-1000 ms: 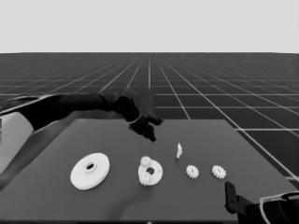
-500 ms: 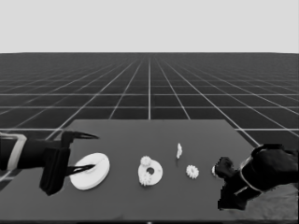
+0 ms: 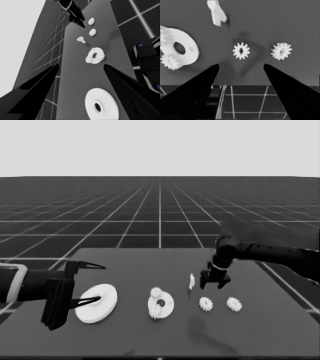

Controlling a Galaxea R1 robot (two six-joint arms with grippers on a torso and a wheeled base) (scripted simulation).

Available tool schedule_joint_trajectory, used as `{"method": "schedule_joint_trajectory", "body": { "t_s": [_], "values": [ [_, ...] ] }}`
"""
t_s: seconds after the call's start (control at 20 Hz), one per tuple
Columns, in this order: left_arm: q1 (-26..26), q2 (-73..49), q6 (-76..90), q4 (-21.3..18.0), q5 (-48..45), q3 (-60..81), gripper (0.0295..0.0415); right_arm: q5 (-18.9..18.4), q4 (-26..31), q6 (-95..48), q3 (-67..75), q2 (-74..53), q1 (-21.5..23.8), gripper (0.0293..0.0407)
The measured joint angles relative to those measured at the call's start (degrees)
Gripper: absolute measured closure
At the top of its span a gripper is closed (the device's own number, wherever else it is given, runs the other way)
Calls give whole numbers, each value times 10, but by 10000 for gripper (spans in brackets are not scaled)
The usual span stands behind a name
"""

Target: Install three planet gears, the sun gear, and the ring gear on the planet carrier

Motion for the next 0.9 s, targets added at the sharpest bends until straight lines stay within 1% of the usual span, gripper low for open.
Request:
{"method": "schedule_joint_trajectory", "body": {
  "t_s": [0.05, 0.1, 0.15, 0.25, 0.45, 0.55, 0.6, 0.9],
  "values": [
    [0, 0, 0, 0, 0, 0, 326, 25, -58, -8, -22, 9, -75, 315],
    [0, 0, 0, 0, 0, 0, 326, 42, -88, -19, -50, 19, -115, 315],
    [0, 0, 0, 0, 0, 0, 326, 54, -103, -28, -71, 28, -136, 315],
    [0, 0, 0, 0, 0, 0, 326, 66, -116, -37, -93, 37, -153, 315],
    [0, 0, 0, 0, 0, 0, 326, 72, -121, -41, -104, 41, -160, 315],
    [0, 0, 0, 0, 0, 0, 326, 73, -122, -42, -105, 42, -161, 386],
    [0, 0, 0, 0, 0, 0, 326, 73, -122, -42, -105, 42, -160, 388],
    [0, 0, 0, 0, 0, 0, 326, 73, -122, -42, -105, 42, -160, 388]
  ]
}}
